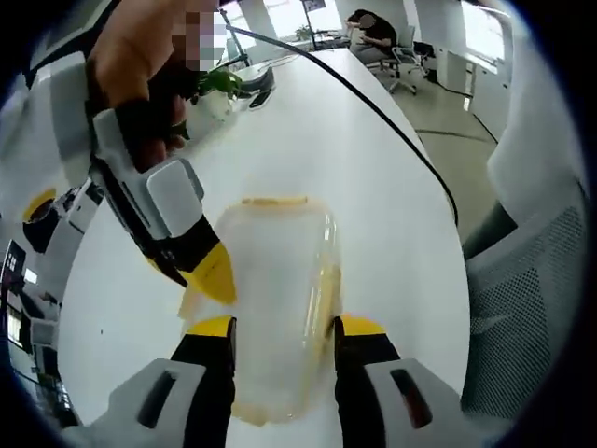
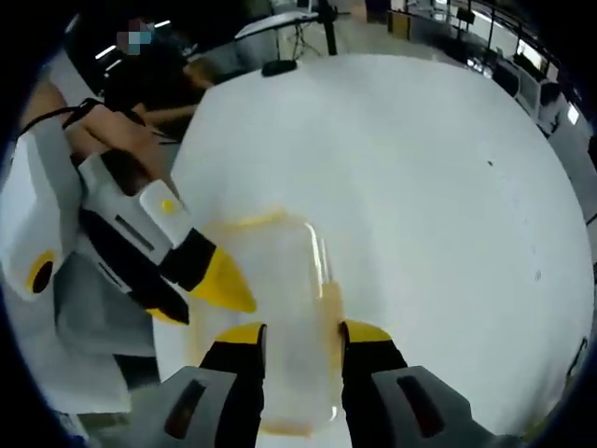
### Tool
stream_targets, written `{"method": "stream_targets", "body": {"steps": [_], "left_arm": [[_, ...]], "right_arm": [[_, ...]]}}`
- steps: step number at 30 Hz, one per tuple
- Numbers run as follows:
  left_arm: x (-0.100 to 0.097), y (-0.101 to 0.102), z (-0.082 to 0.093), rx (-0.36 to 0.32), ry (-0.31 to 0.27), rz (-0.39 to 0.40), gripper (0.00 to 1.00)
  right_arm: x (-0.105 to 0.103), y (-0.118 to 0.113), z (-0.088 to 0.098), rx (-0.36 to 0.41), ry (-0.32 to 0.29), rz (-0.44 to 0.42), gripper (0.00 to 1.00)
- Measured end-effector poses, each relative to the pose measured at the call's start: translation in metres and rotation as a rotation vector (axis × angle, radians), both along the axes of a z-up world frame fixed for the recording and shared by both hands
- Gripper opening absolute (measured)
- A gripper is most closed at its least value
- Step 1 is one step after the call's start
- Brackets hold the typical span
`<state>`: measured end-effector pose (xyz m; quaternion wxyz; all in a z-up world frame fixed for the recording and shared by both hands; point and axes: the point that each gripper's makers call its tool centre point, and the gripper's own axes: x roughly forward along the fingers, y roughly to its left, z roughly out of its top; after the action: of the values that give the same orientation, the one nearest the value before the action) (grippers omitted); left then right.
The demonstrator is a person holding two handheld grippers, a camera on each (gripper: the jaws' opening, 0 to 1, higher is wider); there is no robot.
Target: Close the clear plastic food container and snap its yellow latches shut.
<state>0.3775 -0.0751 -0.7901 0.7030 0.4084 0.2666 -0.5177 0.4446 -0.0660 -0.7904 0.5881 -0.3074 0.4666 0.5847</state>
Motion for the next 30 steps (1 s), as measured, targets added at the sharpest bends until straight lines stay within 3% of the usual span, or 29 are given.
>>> {"method": "stream_targets", "body": {"steps": [13,14,17,20,21,25,30], "left_arm": [[0.004,0.0,-0.002,0.022,-0.033,0.032,0.37],[0.004,0.003,0.0,0.023,-0.025,0.063,0.36],[0.005,0.0,0.0,0.021,-0.02,0.034,0.36],[0.005,0.001,-0.001,0.018,-0.019,0.036,0.35],[0.006,0.0,-0.001,0.019,-0.018,0.037,0.35],[0.004,0.0,0.0,0.023,-0.015,0.024,0.35],[0.004,0.0,-0.001,0.025,-0.025,0.011,0.36]], "right_arm": [[0.0,0.002,-0.004,-0.048,0.06,0.024,0.29],[0.0,0.001,-0.005,-0.057,0.073,0.016,0.29],[-0.001,0.002,-0.006,-0.079,0.079,0.035,0.28],[-0.001,0.001,-0.007,-0.076,0.113,0.025,0.28],[-0.011,0.011,-0.007,-0.025,0.165,0.03,0.27],[-0.007,0.005,-0.006,-0.064,0.121,0.045,0.27],[-0.005,0.001,-0.006,-0.046,0.124,0.029,0.28]]}}
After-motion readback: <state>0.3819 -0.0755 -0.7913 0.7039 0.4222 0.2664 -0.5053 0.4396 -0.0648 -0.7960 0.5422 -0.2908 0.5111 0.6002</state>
